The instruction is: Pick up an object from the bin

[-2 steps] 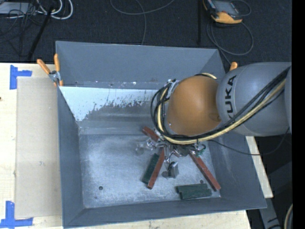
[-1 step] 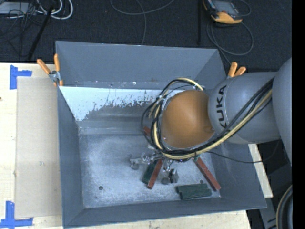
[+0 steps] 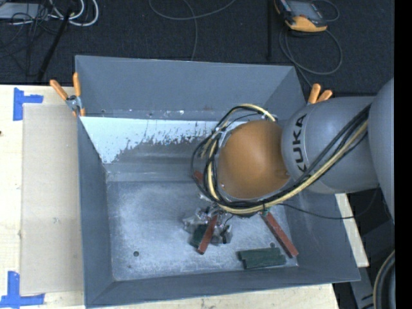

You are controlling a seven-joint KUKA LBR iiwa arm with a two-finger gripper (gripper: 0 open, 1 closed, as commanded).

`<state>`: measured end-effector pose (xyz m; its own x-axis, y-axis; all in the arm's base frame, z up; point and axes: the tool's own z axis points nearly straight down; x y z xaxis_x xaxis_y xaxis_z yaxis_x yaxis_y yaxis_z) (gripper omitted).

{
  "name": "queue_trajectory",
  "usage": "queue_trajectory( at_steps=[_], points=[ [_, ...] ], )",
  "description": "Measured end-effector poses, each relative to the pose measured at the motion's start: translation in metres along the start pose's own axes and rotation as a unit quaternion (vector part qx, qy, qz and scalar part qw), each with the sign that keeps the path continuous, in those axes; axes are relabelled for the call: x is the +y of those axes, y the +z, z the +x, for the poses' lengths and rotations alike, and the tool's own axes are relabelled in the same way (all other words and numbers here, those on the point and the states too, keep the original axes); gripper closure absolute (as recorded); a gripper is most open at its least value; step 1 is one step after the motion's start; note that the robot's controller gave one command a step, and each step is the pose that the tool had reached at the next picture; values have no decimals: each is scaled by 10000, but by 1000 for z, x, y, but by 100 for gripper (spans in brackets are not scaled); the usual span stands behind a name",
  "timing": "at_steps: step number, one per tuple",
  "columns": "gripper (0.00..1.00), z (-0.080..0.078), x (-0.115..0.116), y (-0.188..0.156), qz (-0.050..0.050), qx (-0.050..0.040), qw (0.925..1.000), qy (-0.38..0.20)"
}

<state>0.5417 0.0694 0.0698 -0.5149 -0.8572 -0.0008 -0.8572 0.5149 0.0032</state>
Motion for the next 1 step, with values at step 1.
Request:
queue_trajectory(
  at_steps=[1],
  points=[
    [100, 41, -38, -163, 27, -2, 9781, -2084]
  ],
)
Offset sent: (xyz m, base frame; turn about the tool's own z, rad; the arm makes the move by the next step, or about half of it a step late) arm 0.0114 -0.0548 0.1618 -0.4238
